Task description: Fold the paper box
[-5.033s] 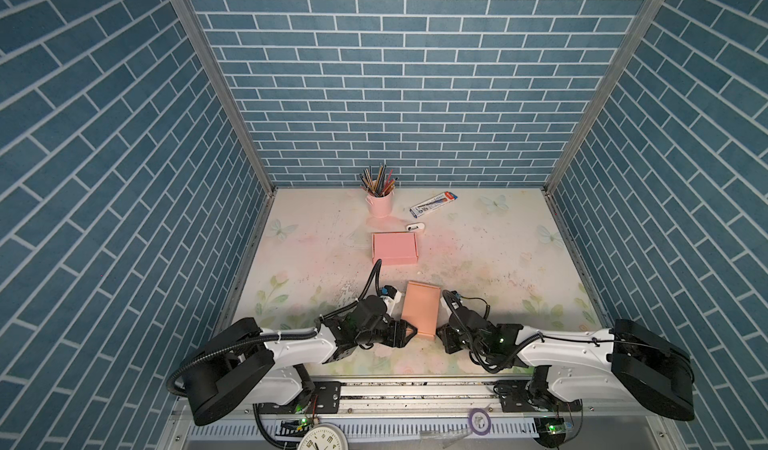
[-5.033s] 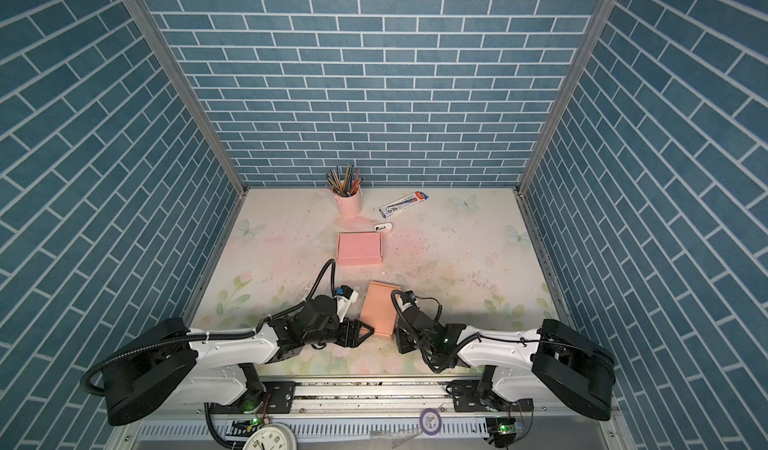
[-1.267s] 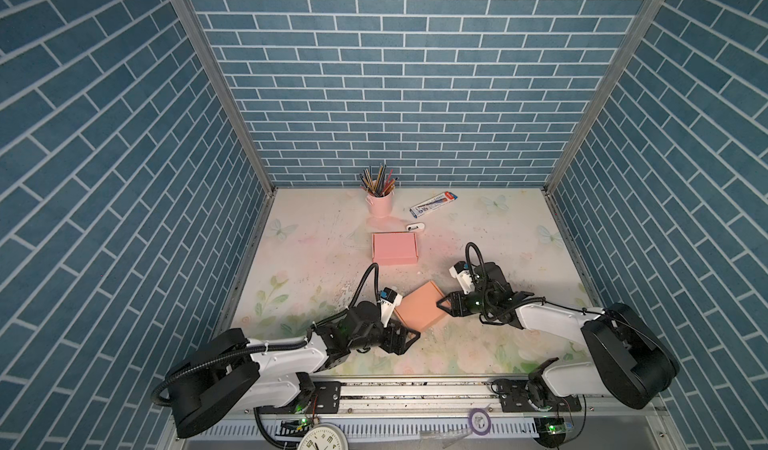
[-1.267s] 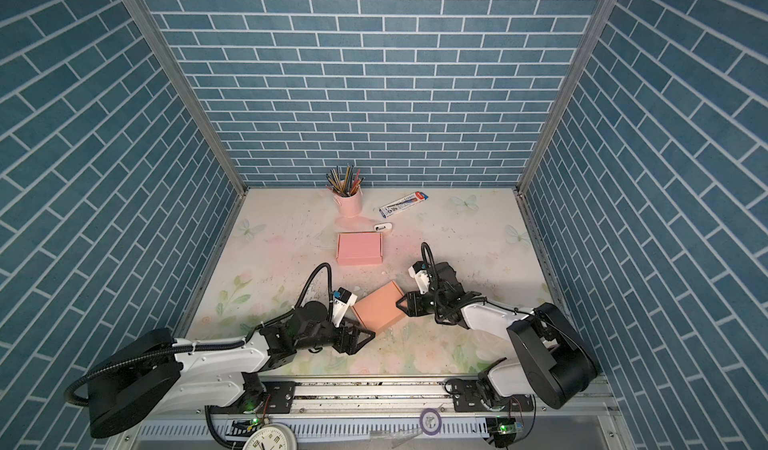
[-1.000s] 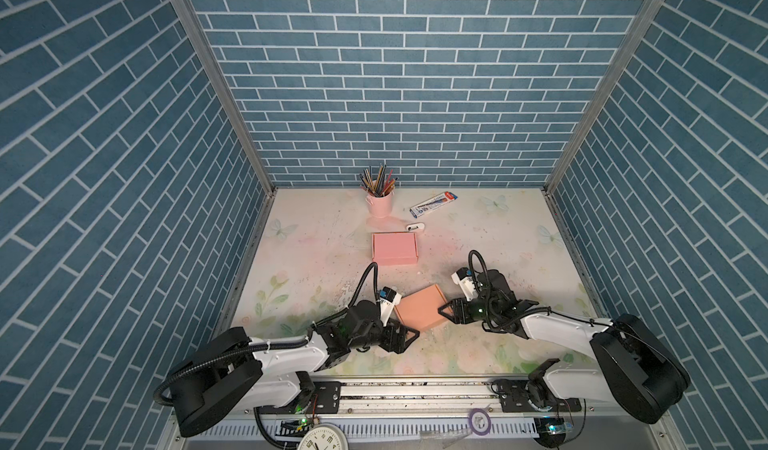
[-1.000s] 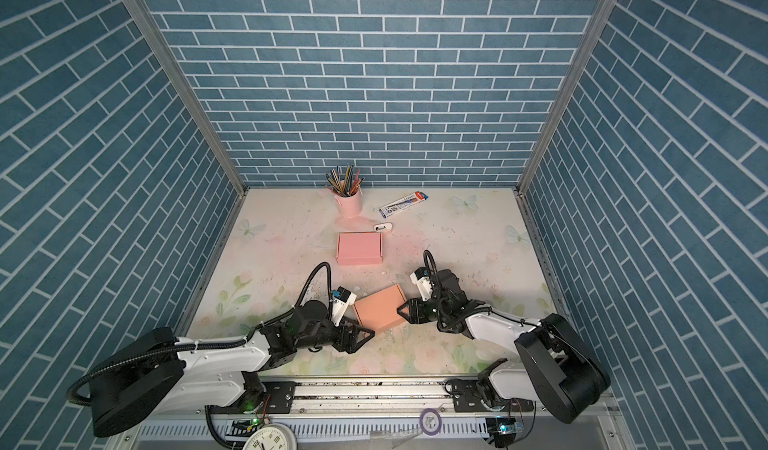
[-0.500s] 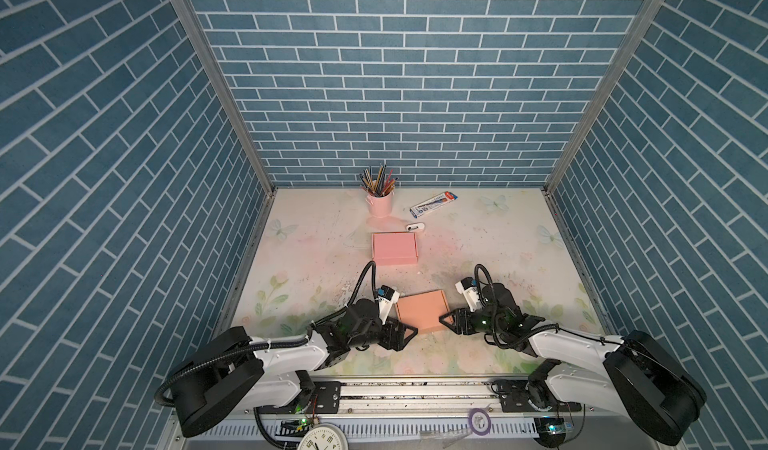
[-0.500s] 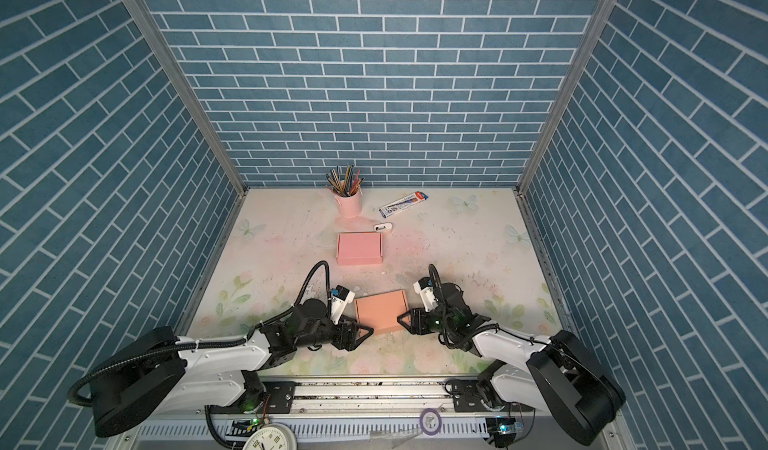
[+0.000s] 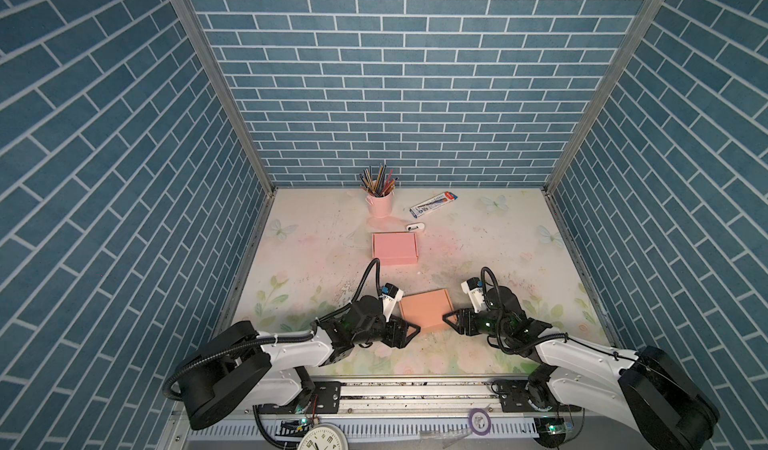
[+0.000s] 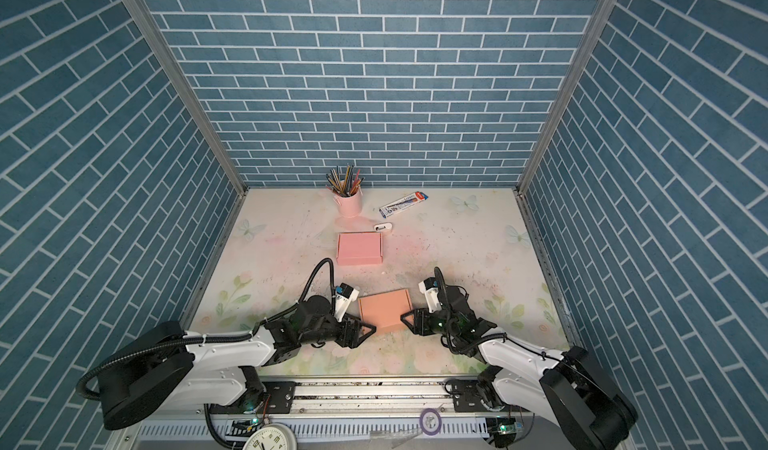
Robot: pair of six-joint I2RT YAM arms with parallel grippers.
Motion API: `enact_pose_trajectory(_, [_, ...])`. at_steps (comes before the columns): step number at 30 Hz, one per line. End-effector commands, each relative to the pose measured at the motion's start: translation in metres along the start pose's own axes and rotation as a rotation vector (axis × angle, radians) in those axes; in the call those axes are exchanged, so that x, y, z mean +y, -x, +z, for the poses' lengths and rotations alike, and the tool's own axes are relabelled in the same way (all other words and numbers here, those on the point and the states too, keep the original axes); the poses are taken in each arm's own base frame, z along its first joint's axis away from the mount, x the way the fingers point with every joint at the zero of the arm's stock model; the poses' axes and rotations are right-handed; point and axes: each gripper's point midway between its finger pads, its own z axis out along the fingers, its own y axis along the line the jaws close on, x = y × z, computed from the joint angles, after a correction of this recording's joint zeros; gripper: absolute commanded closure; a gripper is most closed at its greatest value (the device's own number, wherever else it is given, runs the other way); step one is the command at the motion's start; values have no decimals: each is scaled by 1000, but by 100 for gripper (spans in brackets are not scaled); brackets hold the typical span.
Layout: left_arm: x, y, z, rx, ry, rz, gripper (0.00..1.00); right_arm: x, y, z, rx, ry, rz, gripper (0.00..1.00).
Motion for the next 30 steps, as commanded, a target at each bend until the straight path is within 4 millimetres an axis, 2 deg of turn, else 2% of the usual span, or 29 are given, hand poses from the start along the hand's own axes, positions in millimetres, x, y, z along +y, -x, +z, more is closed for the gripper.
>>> enact_pose_trajectory(1, [-19, 17, 5, -26, -61, 41, 20, -1, -2, -1, -7, -8, 13, 45])
enact_pose_trajectory(8, [-27, 26, 18, -21, -76, 48, 21, -9, -5, -4, -16, -41, 14, 45])
enact_pose_trajectory(16, [-33, 33, 36, -2, -91, 52, 22, -23, -2, -17, -77, -121, 22, 44])
enact_pose_trajectory(23, [-35, 37, 48, 1, -101, 52, 22, -37, 1, -29, -132, -184, 35, 34])
enact_pose_trajectory(30, [-36, 36, 52, 5, -118, 38, 22, -37, 13, -38, -192, -195, 35, 27])
